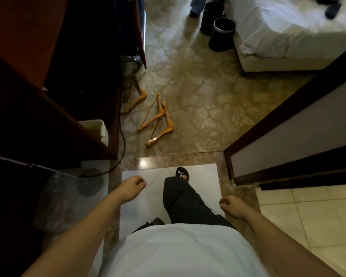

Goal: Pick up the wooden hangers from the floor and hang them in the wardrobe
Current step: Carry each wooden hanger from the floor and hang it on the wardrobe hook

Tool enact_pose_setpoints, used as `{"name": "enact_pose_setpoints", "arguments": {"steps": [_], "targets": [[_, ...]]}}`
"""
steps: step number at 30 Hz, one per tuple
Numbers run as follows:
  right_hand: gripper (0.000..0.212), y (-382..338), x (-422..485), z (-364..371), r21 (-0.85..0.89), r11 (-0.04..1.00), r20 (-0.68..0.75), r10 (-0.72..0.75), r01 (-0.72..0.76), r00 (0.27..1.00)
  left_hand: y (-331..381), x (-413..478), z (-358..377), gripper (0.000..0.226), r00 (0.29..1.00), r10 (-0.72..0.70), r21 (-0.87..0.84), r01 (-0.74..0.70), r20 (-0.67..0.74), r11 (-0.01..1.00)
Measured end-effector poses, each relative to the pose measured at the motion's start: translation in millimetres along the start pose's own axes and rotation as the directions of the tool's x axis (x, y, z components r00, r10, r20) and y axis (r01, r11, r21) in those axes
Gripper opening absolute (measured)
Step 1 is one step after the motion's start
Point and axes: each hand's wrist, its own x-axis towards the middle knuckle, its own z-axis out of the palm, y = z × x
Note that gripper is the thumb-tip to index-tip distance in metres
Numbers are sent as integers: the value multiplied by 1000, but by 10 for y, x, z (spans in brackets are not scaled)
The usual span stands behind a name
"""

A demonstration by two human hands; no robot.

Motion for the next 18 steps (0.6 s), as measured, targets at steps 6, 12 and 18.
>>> {"name": "enact_pose_setpoints", "arguments": {"steps": [6, 12, 18], "targets": [[29, -566, 711, -961, -50, 996, 55, -70, 73, 996, 620, 723, -566, 17, 999, -35, -78, 35, 3, 996], [29, -1398, 1375, -1961, -125, 970, 70, -200, 207, 977, 1010, 1181, -933, 17, 998, -67, -179, 65, -5, 982], [34, -2237, 1941, -2597, -104, 949, 95, -288, 297, 953, 1103, 1564, -1191, 21, 990, -138, -167, 141, 29, 976]]}}
